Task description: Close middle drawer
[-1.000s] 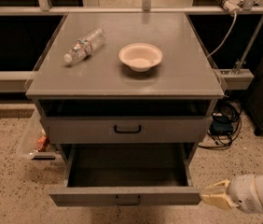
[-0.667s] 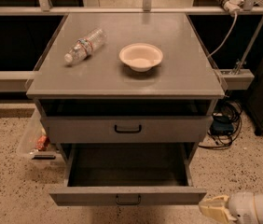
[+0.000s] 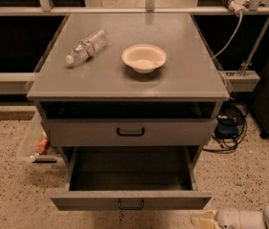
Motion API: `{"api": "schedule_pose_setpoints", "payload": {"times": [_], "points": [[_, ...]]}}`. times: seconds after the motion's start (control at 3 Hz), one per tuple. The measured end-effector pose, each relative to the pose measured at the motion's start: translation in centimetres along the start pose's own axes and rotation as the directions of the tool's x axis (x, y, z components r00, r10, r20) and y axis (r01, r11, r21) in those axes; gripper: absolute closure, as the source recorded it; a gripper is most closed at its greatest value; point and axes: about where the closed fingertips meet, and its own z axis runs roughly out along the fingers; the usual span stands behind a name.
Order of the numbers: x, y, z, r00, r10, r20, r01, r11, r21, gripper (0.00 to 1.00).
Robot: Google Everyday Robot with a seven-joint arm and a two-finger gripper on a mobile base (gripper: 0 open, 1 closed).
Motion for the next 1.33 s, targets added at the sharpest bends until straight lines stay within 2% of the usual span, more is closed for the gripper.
{"api": "schedule_pose_setpoints", "payload": {"times": [0.33,0.67,1.0,1.33], "points": [[-1.1,-2.6,3.0,0.999,-0.020,0.029,0.020,0.9998,-0.008,1.00],[-3.4,-4.0,4.5,0.997,-0.065,0.045,0.065,0.9979,0.009,1.00],[-7.0,-4.8,4.8,0.989,-0.138,0.048,0.135,0.9891,0.059,1.00],[-10.1,-5.4,5.3,0.980,-0.197,0.023,0.193,0.9743,0.116,1.00]]}}
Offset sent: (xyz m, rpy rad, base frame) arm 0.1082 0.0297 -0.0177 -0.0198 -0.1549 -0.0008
